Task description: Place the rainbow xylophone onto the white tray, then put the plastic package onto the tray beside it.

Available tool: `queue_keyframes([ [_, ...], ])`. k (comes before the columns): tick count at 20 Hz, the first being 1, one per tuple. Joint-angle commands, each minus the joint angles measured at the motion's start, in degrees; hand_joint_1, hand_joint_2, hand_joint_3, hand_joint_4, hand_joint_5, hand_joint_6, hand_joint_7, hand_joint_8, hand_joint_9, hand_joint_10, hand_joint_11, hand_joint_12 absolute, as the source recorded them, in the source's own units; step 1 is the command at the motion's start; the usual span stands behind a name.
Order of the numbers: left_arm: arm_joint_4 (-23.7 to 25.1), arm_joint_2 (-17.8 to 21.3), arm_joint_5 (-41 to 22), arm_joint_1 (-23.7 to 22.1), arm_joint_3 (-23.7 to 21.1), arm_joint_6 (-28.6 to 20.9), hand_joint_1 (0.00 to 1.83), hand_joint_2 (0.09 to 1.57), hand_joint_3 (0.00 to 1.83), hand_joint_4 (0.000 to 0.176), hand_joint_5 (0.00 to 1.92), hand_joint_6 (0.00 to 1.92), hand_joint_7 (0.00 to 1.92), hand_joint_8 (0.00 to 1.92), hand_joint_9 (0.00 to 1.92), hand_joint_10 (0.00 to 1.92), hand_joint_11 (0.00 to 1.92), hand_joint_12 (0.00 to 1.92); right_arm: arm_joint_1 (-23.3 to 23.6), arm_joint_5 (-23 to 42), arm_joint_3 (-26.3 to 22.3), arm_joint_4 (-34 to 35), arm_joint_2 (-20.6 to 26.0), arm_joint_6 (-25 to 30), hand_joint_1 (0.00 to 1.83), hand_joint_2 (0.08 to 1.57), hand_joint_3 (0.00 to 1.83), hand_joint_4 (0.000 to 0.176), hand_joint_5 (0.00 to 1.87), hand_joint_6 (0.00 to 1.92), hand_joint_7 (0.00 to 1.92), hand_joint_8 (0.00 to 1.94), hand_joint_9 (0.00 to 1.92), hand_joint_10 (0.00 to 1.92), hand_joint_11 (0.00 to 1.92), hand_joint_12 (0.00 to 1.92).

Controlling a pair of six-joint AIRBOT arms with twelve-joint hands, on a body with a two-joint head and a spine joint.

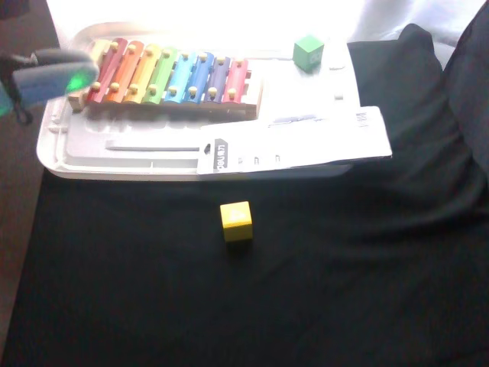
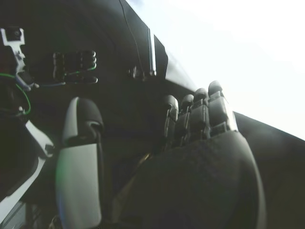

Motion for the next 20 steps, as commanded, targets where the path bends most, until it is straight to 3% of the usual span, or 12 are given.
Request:
queue_keyframes([
  [1,-2.6,-0.3,-9.7,0.1,-0.1,0.7,0.68,1.03,0.1,0.0,0.03,0.0,0.0,0.0,0.0,0.0,0.0,0.0,0.5,5.9,-0.2,1.7,-0.1,0.0,0.74,0.89,0.0,0.11,0.17,0.0,0.27,0.0,0.2,0.0,0.0,0.18],
  [3,-3.8,-1.8,-12.1,0.5,0.3,1.4,0.47,0.99,0.08,0.0,0.04,0.01,0.0,0.0,0.0,0.0,0.0,0.0,0.6,5.9,-0.4,1.5,-0.1,0.0,0.5,0.87,0.0,0.084,0.09,0.01,0.24,0.0,0.19,0.0,0.0,0.22],
  [5,-4.6,-2.8,-13.8,0.5,0.6,1.4,0.35,0.99,0.08,0.0,0.07,0.02,0.01,0.0,0.0,0.0,0.0,0.0,0.6,5.9,-0.6,1.5,-0.1,0.0,0.4,0.93,0.0,0.109,0.43,0.02,0.28,0.0,0.17,0.0,0.0,0.2],
  [7,-5.2,-3.5,-15.3,0.6,0.9,1.4,0.02,1.04,0.09,0.0,0.11,0.02,0.02,0.0,0.01,0.0,0.0,0.0,0.7,5.9,-0.7,1.5,-0.1,0.0,0.5,0.89,0.0,0.063,0.26,0.0,0.3,0.0,0.18,0.0,0.0,0.07],
  [8,-5.5,-3.7,-16.1,0.8,1.0,1.4,0.0,1.07,0.07,0.0,0.14,0.01,0.02,0.0,0.02,0.0,0.02,0.01,1.1,5.9,-0.7,1.5,-0.1,0.0,0.53,0.87,0.0,0.082,0.17,0.0,0.29,0.0,0.22,0.0,0.0,0.2],
  [10,-6.0,-3.8,-17.3,1.0,1.0,1.4,0.0,1.11,0.06,0.0,0.24,0.01,0.1,0.01,0.08,0.01,0.05,0.04,2.4,6.0,-0.4,1.0,-0.4,-0.2,0.49,0.9,0.0,0.096,0.62,0.24,0.42,0.0,0.32,0.0,0.0,0.53],
  [12,-6.4,-3.8,-18.3,1.2,1.0,1.4,0.0,1.08,0.03,0.0,0.29,0.01,0.12,0.01,0.06,0.0,0.01,0.01,5.0,6.0,0.1,-0.5,-0.8,-0.5,0.43,0.97,0.0,0.07,0.43,0.44,0.33,0.0,0.26,0.0,0.0,0.53],
  [13,-6.7,-3.8,-19.0,1.3,1.0,1.4,0.0,1.08,0.03,0.0,0.29,0.01,0.12,0.01,0.05,0.0,0.0,0.0,6.3,6.0,0.3,-1.2,-0.9,-0.6,0.42,0.98,0.0,0.071,0.42,0.72,0.36,0.01,0.26,0.0,0.0,0.48],
  [16,-7.2,-3.7,-19.3,1.4,1.1,1.1,0.0,1.02,0.0,0.0,0.35,0.03,0.17,0.02,0.06,0.0,0.0,0.0,8.0,6.0,0.8,-1.8,-1.0,-0.6,0.45,0.98,0.0,0.108,0.2,0.12,0.27,0.0,0.23,0.0,0.0,0.45],
  [18,-7.6,-3.7,-19.3,1.4,1.3,0.9,0.0,1.06,0.02,0.0,0.36,0.02,0.17,0.01,0.05,0.0,0.0,0.0,8.6,6.0,1.3,-2.0,-1.2,-0.6,0.46,0.98,0.0,0.089,0.38,0.12,0.31,0.01,0.24,0.0,0.0,0.39],
  [19,-7.8,-3.7,-19.3,1.3,1.4,0.5,0.0,1.02,0.0,0.0,0.26,0.0,0.12,0.0,0.05,0.0,0.0,0.0,8.9,6.0,1.4,-2.0,-1.2,-0.6,0.55,0.98,0.0,0.055,0.34,0.02,0.39,0.01,0.3,0.01,0.0,0.24],
  [20,-7.9,-3.7,-19.3,1.3,1.5,0.3,0.0,1.02,0.0,0.0,0.26,0.0,0.12,0.0,0.05,0.0,0.0,0.0,9.0,6.0,1.3,-2.1,-1.2,-0.6,0.55,0.98,0.0,0.055,0.34,0.02,0.39,0.01,0.3,0.01,0.0,0.24],
])
